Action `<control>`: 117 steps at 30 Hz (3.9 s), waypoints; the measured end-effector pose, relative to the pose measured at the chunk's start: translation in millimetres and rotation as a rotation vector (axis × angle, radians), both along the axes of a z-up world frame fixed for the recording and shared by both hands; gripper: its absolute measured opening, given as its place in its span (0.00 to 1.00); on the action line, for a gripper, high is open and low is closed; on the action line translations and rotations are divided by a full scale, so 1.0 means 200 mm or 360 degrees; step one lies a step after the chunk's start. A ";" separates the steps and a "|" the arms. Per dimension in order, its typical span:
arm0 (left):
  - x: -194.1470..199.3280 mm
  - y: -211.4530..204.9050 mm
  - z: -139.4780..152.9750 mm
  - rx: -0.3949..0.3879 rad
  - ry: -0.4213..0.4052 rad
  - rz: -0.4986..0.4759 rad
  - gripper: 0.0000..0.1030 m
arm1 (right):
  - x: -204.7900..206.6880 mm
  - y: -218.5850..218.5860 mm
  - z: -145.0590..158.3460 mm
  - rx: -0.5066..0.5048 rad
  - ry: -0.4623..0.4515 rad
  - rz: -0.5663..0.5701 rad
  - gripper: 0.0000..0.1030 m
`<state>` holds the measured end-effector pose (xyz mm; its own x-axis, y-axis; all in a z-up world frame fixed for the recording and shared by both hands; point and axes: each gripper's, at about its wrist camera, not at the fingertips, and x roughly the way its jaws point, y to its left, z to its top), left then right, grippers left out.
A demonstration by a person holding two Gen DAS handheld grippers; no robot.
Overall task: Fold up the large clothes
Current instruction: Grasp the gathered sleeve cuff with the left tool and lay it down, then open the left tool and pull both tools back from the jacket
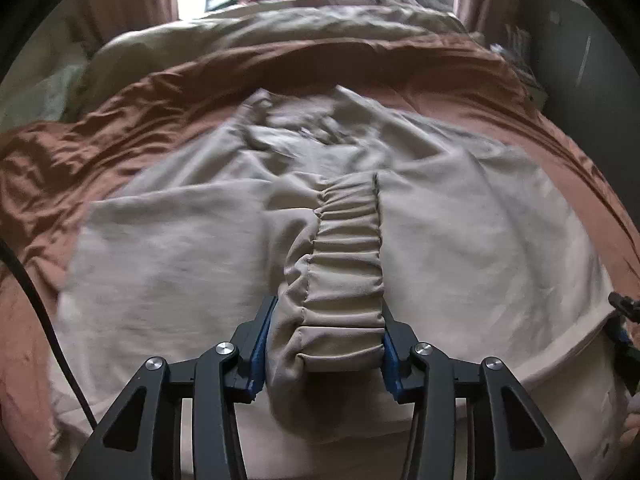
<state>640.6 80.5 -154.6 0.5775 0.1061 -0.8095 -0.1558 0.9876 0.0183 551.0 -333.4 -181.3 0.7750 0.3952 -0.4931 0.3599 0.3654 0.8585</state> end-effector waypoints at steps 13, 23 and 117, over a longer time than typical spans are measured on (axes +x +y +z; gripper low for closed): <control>-0.15 0.42 0.00 -0.0243 0.0071 0.0258 0.46 | 0.00 -0.03 -0.03 0.0127 0.0018 0.0024 0.26; -0.18 0.50 -0.17 -0.0410 0.0093 0.0282 0.22 | -0.01 -0.11 -0.06 0.0145 -0.0015 -0.0047 0.26; -2.84 0.22 0.43 -0.0320 -0.0495 0.0352 0.99 | -2.00 -0.34 0.54 -0.1270 -0.0448 0.0685 0.81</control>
<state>71.8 125.3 -68.8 0.7784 0.1123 -0.6177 -0.3316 0.9090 -0.2526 150.3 -401.4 -73.5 0.7729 0.3015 -0.5583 -0.1242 0.9348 0.3329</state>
